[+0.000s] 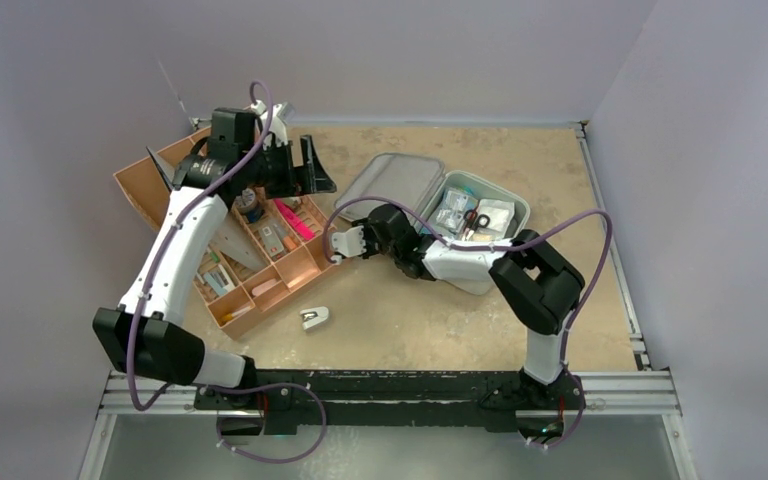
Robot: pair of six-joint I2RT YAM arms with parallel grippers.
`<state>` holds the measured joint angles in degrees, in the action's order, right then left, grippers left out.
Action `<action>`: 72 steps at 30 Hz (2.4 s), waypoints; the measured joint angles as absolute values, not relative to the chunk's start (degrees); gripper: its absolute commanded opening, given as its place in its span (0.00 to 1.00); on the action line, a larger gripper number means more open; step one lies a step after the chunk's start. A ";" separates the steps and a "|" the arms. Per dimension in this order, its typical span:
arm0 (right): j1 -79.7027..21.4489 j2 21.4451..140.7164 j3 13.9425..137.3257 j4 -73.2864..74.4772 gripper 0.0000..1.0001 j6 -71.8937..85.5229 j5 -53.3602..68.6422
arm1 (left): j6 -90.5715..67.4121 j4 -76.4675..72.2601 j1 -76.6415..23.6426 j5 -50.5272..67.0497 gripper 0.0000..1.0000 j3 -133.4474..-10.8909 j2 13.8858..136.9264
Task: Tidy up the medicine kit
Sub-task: Close the medicine box at the center of the board.
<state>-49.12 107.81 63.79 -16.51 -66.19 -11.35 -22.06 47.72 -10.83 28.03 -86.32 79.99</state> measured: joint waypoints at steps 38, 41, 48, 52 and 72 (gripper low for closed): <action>-49.12 103.35 50.26 -47.99 0.35 -48.77 -16.91 | -25.15 33.10 -10.83 29.67 0.90 -83.15 95.68; -49.12 103.31 50.06 -48.42 0.36 -48.38 -16.88 | -25.43 31.29 -10.83 29.26 0.89 -84.75 98.72; -49.12 102.56 49.15 -49.67 0.36 -47.51 -16.86 | -26.48 27.59 -10.90 29.80 0.86 -87.53 102.98; -49.12 102.54 49.04 -50.02 0.37 -47.27 -16.82 | -27.00 25.36 -10.79 30.41 0.79 -88.23 104.07; -49.12 94.89 46.35 -47.20 0.74 -38.33 -14.20 | -31.57 15.92 -10.63 42.83 0.69 -86.24 101.43</action>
<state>-49.12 94.89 46.35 -47.20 -38.33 -14.20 -31.57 15.92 -10.63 42.83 -86.24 101.43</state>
